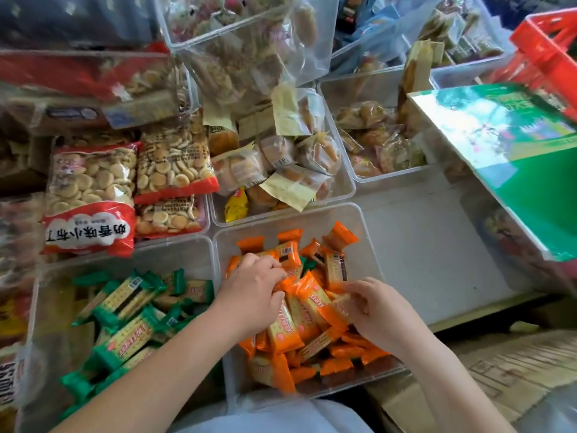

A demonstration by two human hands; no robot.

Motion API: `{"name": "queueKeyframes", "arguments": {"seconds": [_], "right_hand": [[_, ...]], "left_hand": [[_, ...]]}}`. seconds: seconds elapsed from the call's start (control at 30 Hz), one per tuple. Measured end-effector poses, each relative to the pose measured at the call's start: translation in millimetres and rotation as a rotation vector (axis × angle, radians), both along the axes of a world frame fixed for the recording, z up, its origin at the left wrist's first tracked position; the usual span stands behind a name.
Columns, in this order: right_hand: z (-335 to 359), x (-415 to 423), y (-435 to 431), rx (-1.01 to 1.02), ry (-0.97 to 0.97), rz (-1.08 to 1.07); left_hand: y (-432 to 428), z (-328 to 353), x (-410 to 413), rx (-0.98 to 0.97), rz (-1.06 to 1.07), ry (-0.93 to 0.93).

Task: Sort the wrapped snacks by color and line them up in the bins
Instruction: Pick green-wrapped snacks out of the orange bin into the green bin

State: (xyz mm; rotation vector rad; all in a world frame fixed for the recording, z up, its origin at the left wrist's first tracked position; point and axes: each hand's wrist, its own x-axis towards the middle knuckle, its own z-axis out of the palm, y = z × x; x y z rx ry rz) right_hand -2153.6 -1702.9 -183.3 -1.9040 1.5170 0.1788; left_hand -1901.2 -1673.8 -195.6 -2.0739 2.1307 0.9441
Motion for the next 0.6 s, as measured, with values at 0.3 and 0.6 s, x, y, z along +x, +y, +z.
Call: {"name": "queueKeyframes", "arguments": {"seconds": [0.3,0.6], "right_hand": [[5,17,-13,0.047,-0.188,-0.143],[-13,56,-4,0.099,-0.299,-0.214]], "left_hand": [[-23,2,4,0.24,0.166,0.038],[26,8,0,0.127,0.237,0.052]]}}
